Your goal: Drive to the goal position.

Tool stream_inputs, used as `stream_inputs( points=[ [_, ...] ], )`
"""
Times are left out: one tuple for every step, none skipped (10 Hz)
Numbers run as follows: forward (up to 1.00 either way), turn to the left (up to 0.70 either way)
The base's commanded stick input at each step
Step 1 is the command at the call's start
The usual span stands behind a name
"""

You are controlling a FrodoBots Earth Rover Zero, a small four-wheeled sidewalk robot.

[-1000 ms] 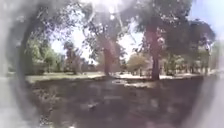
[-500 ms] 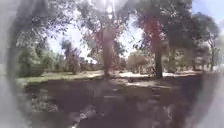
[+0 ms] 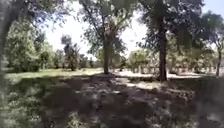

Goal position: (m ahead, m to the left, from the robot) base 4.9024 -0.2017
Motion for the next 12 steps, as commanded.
stream_inputs(
  points=[
    [0.85, -0.01],
    [0.85, 0.00],
    [0.85, 0.00],
    [0.85, 0.00],
    [0.85, 0.00],
    [0.85, 0.00],
    [0.85, 0.00],
    [0.85, 0.00],
    [0.85, 0.00],
    [0.85, 0.00],
    [0.85, 0.00],
    [0.85, 0.00]
  ],
)
